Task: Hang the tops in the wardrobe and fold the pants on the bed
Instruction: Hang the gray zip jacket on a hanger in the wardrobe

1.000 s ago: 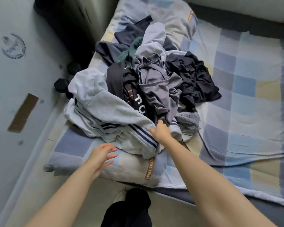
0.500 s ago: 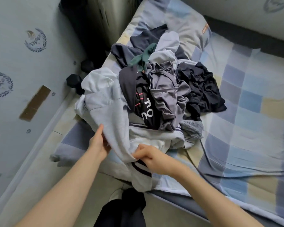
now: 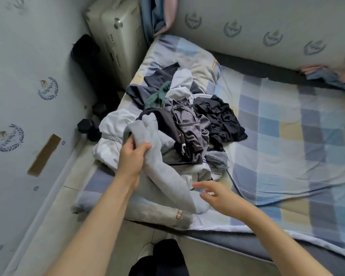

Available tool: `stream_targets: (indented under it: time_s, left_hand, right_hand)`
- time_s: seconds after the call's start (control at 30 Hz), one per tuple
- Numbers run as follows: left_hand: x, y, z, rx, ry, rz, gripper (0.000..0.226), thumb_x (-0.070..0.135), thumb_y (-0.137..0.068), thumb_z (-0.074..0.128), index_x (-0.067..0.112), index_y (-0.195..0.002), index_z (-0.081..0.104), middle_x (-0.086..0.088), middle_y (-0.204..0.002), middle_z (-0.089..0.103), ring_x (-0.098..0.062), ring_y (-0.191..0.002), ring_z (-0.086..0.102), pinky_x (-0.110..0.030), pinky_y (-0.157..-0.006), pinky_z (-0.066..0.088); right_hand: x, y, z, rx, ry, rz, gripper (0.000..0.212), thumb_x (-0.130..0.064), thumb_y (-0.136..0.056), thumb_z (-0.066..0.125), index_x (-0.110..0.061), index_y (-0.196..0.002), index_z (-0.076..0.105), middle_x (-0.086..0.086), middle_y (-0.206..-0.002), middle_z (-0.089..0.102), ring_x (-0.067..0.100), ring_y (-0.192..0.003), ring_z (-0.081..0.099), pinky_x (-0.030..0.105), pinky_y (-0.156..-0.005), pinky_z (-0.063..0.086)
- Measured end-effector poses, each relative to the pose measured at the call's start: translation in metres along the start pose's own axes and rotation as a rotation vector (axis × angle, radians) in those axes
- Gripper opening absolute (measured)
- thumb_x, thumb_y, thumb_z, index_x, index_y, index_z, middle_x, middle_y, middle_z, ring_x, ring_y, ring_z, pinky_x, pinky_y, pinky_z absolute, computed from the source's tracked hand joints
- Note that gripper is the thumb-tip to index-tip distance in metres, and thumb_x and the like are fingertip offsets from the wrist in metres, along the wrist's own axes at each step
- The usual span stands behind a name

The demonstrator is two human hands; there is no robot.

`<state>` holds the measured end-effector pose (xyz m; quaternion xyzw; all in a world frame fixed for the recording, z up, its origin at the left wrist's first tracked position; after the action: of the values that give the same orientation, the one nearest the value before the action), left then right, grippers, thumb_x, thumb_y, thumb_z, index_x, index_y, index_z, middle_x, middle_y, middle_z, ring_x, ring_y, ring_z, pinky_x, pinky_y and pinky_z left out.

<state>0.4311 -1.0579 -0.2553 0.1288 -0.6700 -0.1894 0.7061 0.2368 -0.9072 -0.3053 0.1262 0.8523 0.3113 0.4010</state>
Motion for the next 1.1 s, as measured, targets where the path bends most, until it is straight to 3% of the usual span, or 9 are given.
stream_targets:
  time_s: [0.1, 0.2, 0.3, 0.43, 0.57, 0.7, 0.83, 0.9, 1.1]
  left_hand:
    - [0.034, 0.054, 0.028, -0.156, -0.213, 0.137, 0.038, 0.012, -0.084, 0.064, 0.024, -0.119, 0.065, 0.006, -0.109, 0.072, -0.011, -0.105, 0.067, -0.039, -0.094, 0.054]
    - [0.064, 0.101, 0.046, -0.313, -0.244, 0.243, 0.035, 0.010, -0.088, 0.064, 0.041, -0.100, 0.070, 0.008, -0.099, 0.074, -0.011, -0.097, 0.069, -0.035, -0.085, 0.057]
    - [0.094, 0.127, 0.041, -0.359, -0.258, 0.357, 0.027, 0.009, -0.091, 0.064, 0.035, -0.095, 0.070, 0.005, -0.092, 0.075, -0.010, -0.092, 0.070, -0.025, -0.079, 0.056]
    - [0.119, 0.139, 0.022, -0.410, -0.194, 0.411, 0.039, 0.004, -0.092, 0.062, 0.034, -0.116, 0.063, 0.008, -0.098, 0.074, -0.005, -0.098, 0.067, -0.019, -0.083, 0.052]
    - [0.122, 0.122, 0.002, -0.368, -0.269, 0.501, 0.071, 0.003, -0.088, 0.066, 0.041, -0.141, 0.036, 0.008, -0.125, 0.062, 0.007, -0.112, 0.056, -0.008, -0.087, 0.045]
    - [0.100, 0.090, -0.003, -0.337, -0.454, 0.599, 0.108, 0.012, -0.068, 0.085, 0.037, -0.151, 0.020, 0.014, -0.135, 0.051, -0.017, -0.126, 0.050, -0.030, -0.102, 0.046]
    - [0.099, 0.077, 0.002, -0.244, -0.404, 0.539, 0.074, 0.023, -0.069, 0.076, 0.037, -0.132, 0.040, 0.012, -0.112, 0.063, -0.015, -0.107, 0.061, -0.022, -0.079, 0.051]
    - [0.103, 0.072, -0.006, -0.137, -0.510, 0.485, 0.056, 0.020, -0.076, 0.072, 0.030, -0.125, 0.046, 0.013, -0.100, 0.062, -0.013, -0.092, 0.061, -0.016, -0.065, 0.041]
    - [0.132, 0.058, -0.045, -0.123, -0.594, 0.471, 0.033, 0.042, -0.061, 0.071, 0.018, -0.083, 0.065, 0.001, -0.072, 0.066, -0.022, -0.074, 0.063, -0.039, -0.068, 0.048]
  right_hand:
    - [-0.048, 0.019, -0.016, 0.171, -0.216, -0.102, 0.070, -0.041, -0.091, 0.059, -0.040, -0.148, 0.020, -0.018, -0.143, 0.037, 0.004, -0.131, 0.039, 0.030, -0.109, 0.036]
    - [-0.111, 0.038, -0.016, 0.215, -0.337, -0.296, 0.089, -0.033, -0.083, 0.066, -0.043, -0.149, 0.007, -0.020, -0.146, 0.032, -0.003, -0.133, 0.034, 0.027, -0.108, 0.038]
    - [-0.138, 0.049, -0.021, 0.370, -0.395, -0.381, 0.071, -0.009, -0.083, 0.057, -0.040, -0.143, 0.035, -0.011, -0.132, 0.055, 0.003, -0.121, 0.052, 0.033, -0.101, 0.047]
    - [-0.148, 0.072, -0.054, 0.717, -0.443, -0.387, 0.040, -0.004, -0.082, 0.046, -0.016, -0.111, 0.070, -0.003, -0.101, 0.072, 0.008, -0.097, 0.064, 0.041, -0.086, 0.053]
    - [-0.188, 0.094, -0.100, 0.834, -0.520, -0.486, 0.026, 0.004, -0.089, 0.047, -0.012, -0.087, 0.067, -0.004, -0.077, 0.063, 0.004, -0.076, 0.055, 0.030, -0.068, 0.044]
    - [-0.247, 0.122, -0.136, 0.905, -0.427, -0.637, 0.022, 0.005, -0.087, 0.047, -0.008, -0.088, 0.065, -0.002, -0.080, 0.063, 0.002, -0.077, 0.055, 0.022, -0.071, 0.044]
    - [-0.300, 0.160, -0.175, 0.953, -0.513, -0.771, 0.026, 0.000, -0.085, 0.047, -0.015, -0.085, 0.068, 0.004, -0.077, 0.065, 0.014, -0.077, 0.057, 0.040, -0.072, 0.047]
    - [-0.322, 0.185, -0.191, 0.958, -0.520, -0.842, 0.031, 0.004, -0.087, 0.047, -0.020, -0.081, 0.066, -0.004, -0.074, 0.063, 0.012, -0.076, 0.057, 0.034, -0.070, 0.047]
    - [-0.306, 0.233, -0.218, 1.083, -0.617, -0.815, 0.038, 0.011, -0.087, 0.045, -0.019, -0.080, 0.068, -0.006, -0.073, 0.065, 0.014, -0.075, 0.059, 0.037, -0.074, 0.049]
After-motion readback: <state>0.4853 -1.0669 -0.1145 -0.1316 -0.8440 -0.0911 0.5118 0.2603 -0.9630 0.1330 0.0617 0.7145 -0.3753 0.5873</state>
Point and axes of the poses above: each hand's wrist, its own y-axis away from the middle knuckle, its own z-axis out of the palm, x = y × z, the point moved 8 cm from there along -y, towards the middle knuckle
